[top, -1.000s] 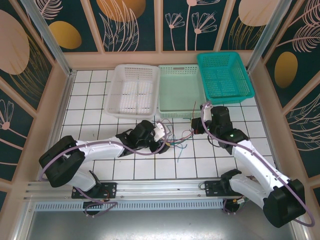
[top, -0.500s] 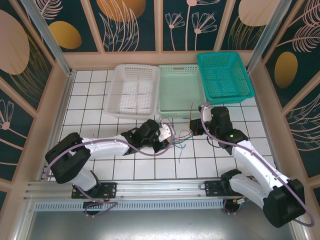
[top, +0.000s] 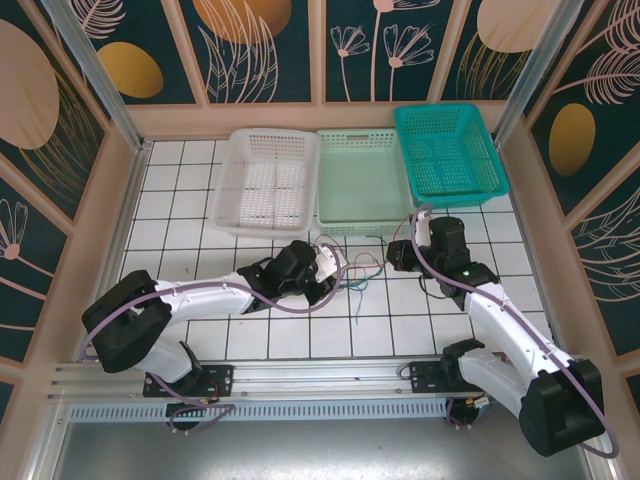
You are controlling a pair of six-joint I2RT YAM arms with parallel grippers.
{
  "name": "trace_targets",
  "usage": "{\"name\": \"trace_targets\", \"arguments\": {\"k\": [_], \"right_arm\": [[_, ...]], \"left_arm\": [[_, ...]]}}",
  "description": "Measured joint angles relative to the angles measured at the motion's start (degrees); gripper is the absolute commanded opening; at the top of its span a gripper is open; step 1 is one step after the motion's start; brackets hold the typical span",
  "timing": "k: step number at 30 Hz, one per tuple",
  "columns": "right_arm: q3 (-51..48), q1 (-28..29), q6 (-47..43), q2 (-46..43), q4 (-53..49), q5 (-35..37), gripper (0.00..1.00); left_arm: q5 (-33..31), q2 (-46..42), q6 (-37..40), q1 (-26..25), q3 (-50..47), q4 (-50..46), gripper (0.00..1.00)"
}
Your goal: Untangle the cables
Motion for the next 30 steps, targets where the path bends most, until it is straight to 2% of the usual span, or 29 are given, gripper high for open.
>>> {"name": "trace_targets", "arguments": {"k": [2,4,5,10,14,18,21,30], "right_arm": [[-0.1,-0.1,0.3,0.0,-0.1,0.0,0.29],[-0.1,-0.2,0.8,0.0,-0.3,0.2,0.48],[-0.2,-0.3,0.9,0.0,-0.5,0.5,0.51],[-1.3,-0.4,1.0,-2.4,-0.8,0.7,0.53],[-2.3,0.0,0.9,-6.0,-0.3,-0.4,0.46],[-3.9,4.2,1.1,-7.2,2.1,-1.8,0.39],[-7.2,8.1,1.9,-6.6,6.0,-2.6,0.37],[-16.0,15.3,7.1,-0.4,22.4,-2.7,0.46]], "left_arm": [[-0.1,0.0,-1.0,0.0,-0.1,-0.5,0.0],[-0.2,0.1,-1.6,0.0,-0.1,-0.9,0.0],[-0.4,0.2,-2.0,0.0,-0.1,-1.2,0.0],[-2.6,1.8,-3.4,0.0,0.3,-3.4,0.0],[-3.6,4.1,-4.5,0.0,3.0,-6.1,0.0],[-3.5,4.8,-5.8,0.0,4.7,-6.3,0.0],[-3.1,4.8,-6.5,0.0,4.9,-6.3,0.0],[-1.1,4.8,-7.4,0.0,4.9,-6.2,0.0]]}}
